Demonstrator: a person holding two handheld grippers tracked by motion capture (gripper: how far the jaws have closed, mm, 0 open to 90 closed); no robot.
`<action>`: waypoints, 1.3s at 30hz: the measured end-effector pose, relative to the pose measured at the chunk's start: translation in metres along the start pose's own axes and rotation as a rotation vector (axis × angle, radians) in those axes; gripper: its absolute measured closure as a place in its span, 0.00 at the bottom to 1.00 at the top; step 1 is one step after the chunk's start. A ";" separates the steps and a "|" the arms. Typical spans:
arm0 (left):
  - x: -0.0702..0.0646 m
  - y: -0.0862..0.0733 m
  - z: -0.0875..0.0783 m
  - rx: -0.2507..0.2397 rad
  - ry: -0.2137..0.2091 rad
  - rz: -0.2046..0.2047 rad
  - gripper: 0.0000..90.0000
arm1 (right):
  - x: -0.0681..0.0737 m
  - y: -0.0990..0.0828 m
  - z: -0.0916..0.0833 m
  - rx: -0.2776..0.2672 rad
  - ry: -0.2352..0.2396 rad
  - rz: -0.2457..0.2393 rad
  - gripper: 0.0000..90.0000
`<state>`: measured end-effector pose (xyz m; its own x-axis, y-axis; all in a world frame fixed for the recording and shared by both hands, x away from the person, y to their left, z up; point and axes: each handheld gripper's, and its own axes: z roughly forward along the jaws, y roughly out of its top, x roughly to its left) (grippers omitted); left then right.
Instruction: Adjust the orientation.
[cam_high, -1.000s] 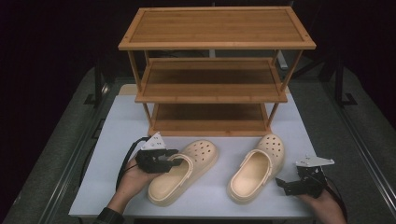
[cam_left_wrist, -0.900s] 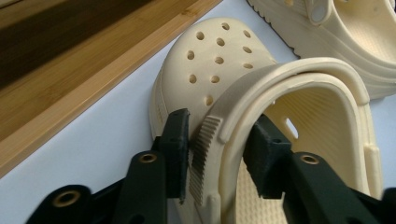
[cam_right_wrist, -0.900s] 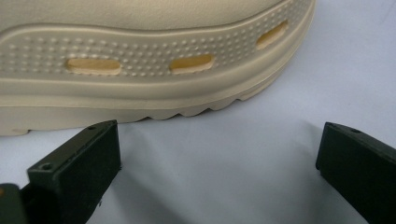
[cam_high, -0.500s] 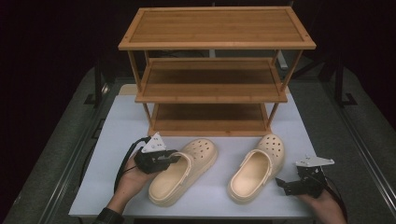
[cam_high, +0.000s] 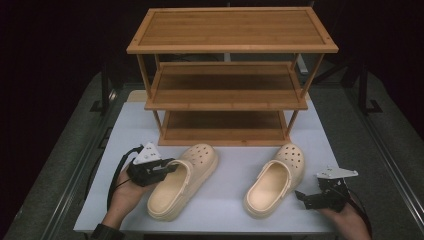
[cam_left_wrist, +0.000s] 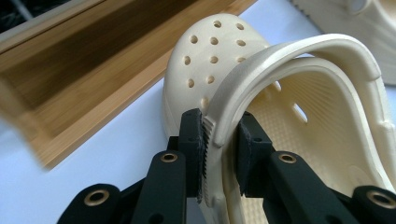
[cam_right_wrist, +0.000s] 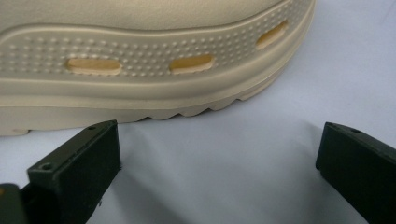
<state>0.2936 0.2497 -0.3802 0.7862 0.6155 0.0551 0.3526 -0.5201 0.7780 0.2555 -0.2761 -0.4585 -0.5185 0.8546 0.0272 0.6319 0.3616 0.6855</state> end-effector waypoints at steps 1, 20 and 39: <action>0.002 -0.003 -0.003 0.005 0.011 -0.002 0.83 | 0.000 0.000 0.000 0.000 0.000 0.000 0.00; 0.022 -0.024 -0.013 0.028 0.115 -0.071 0.82 | 0.000 0.000 0.000 -0.001 0.001 -0.001 0.00; 0.025 -0.032 -0.025 -0.007 0.050 -0.143 0.52 | 0.000 0.000 0.000 0.000 0.001 -0.001 0.00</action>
<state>0.2894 0.2958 -0.3880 0.7019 0.7118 -0.0253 0.4552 -0.4210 0.7846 0.2556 -0.2763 -0.4585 -0.5197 0.8539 0.0277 0.6313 0.3619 0.6859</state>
